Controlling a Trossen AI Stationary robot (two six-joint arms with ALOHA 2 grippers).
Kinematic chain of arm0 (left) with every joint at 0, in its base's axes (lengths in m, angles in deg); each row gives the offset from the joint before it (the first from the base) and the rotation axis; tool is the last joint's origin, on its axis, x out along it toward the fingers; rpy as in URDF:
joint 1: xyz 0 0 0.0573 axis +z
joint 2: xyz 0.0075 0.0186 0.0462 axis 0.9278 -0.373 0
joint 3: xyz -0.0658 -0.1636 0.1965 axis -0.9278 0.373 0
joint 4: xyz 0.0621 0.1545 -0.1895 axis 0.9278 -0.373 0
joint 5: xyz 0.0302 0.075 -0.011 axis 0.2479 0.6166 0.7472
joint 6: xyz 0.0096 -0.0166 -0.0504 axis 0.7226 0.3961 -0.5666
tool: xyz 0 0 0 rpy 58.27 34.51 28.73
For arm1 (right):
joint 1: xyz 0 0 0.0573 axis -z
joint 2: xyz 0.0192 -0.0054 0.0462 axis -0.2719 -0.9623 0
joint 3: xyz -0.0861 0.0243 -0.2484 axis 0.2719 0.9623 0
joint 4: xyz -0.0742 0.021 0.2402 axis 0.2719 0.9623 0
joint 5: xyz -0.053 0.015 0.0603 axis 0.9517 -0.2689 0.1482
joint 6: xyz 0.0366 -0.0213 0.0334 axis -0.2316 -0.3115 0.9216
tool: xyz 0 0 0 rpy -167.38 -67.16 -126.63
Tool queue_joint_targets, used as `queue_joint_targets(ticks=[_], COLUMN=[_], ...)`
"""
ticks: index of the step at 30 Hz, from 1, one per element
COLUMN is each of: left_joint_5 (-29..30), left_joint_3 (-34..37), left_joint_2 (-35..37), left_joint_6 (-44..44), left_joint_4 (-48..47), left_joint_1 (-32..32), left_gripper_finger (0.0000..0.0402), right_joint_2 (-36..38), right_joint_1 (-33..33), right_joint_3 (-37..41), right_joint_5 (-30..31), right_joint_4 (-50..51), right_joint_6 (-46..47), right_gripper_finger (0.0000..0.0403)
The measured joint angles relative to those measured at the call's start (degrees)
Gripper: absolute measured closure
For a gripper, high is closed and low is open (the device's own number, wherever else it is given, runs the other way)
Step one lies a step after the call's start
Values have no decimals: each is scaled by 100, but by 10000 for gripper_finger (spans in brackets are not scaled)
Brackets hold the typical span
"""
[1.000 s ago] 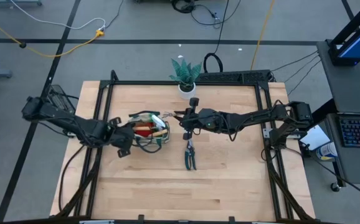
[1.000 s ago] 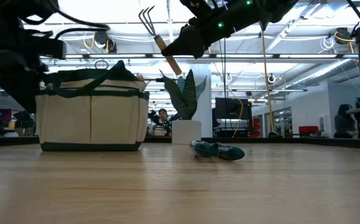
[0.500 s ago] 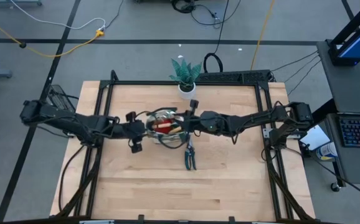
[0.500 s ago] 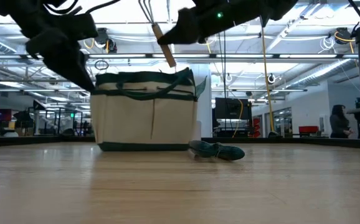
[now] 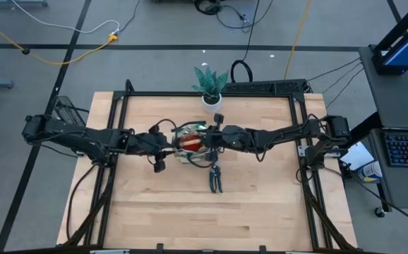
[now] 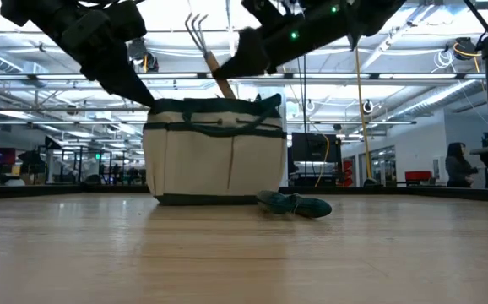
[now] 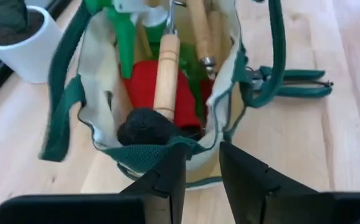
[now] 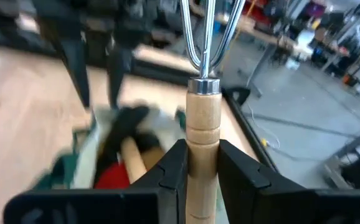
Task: Pick & Place Garden tools in Gardening bag
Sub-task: Put the brown hand rake into the brown gardening bag
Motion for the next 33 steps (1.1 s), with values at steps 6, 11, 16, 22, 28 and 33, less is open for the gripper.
queue_joint_targets(ticks=[6, 11, 16, 22, 28, 33], left_joint_5=[-7, -2, 88, 554, 558, 523], left_joint_3=[0, 0, 0, -4, -4, -4], left_joint_2=[0, 0, 0, 0, 0, 0], left_joint_6=[2, 134, 127, 136, 146, 33], left_joint_4=[-221, -96, 327, 1036, 1301, 1706], left_joint_1=[-22, -22, -22, 49, 211, 260], left_gripper_finger=[300, 300, 300, 300, 300, 300], right_joint_2=[-14, -13, -13, -13, -13, -13], right_joint_1=[46, 47, 57, 59, 74, 162], right_joint_3=[2, 2, 2, 2, 2, 2], right_joint_5=[464, 588, 580, 595, 572, 560], right_joint_4=[691, 1057, 1303, 1319, 1318, 1307], right_joint_6=[-269, -826, -775, -1001, -1166, -1074], right_gripper_finger=[344, 344, 344, 336, 301, 274])
